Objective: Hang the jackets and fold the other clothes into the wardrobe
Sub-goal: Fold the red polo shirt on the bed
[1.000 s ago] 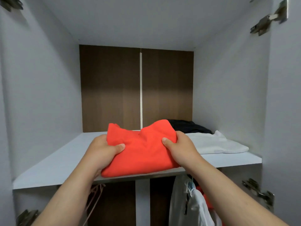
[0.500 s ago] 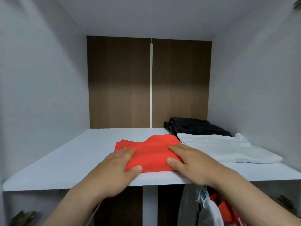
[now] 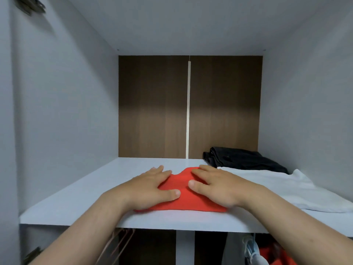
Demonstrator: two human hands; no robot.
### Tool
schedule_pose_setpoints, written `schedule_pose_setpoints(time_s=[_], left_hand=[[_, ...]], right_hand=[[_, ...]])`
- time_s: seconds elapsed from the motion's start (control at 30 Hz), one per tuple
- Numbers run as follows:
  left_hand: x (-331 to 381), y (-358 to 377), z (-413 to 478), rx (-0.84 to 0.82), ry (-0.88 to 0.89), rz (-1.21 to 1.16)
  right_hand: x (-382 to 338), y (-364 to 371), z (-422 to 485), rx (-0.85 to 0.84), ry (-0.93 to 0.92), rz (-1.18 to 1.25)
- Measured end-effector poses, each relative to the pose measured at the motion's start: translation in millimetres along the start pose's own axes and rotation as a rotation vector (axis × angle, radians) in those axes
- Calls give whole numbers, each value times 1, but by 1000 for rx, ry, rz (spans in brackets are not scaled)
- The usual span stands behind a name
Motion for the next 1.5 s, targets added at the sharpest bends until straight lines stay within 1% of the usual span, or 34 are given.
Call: schedule_pose_setpoints(time_s=[0.07, 0.13, 0.2, 0.27, 0.33, 0.4, 0.43, 0.5, 0.53, 0.6, 0.7, 0.83, 0.97, 1.07, 1.2, 1.27, 1.37, 1.5], left_hand=[[2, 10, 8, -88, 15, -37], [-5, 20, 13, -159, -31, -72], [-13, 21, 17, -178, -94, -58], [-15, 17, 17, -170, -135, -12], [-13, 16, 14, -149, -132, -16], [-12, 13, 9, -96, -121, -38], [-12, 11, 4, -60, -114, -10], [-11, 9, -6, 17, -76, 152], [-9, 9, -10, 46, -46, 223], [-7, 12, -15, 49, -31, 257], [-12, 15, -7, -37, -64, 191], [-18, 16, 17, -108, -58, 165], [-24, 16, 42, -155, -93, 163], [-28, 17, 64, -171, -146, 165], [-32, 20, 97, -123, -195, 183], [-34, 21, 113, -114, -211, 194], [-37, 21, 131, -118, -228, 191], [-43, 20, 149, -110, -242, 175]], right_hand=[[3, 12, 8, -101, -1, 42], [9, 25, 11, -190, -2, 117], [15, 30, 14, -217, 11, 155], [18, 29, 14, -221, 31, 130], [17, 28, 12, -217, 44, 145], [13, 23, 4, -164, 47, 159], [12, 18, -1, -111, 51, 118], [10, 8, -10, 0, 47, -46], [8, 8, -15, 12, 25, -99], [8, 15, -19, -72, 4, -117], [15, 20, -15, -191, 10, -112], [24, 26, 4, -223, 8, -120], [40, 32, 29, -270, 65, -148], [48, 35, 48, -281, 116, -201], [57, 37, 75, -246, 166, -397], [64, 38, 88, -237, 178, -446], [75, 40, 106, -246, 180, -441], [86, 46, 127, -262, 179, -352]])
Point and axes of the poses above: each hand's wrist, its own z-axis towards the middle knuckle, its own y-axis out of the palm, x = y × z, the point moved 9 cm from there along z, towards the middle knuckle, and after that the axes turned 9 degrees about -z, right-handed, at the moved point
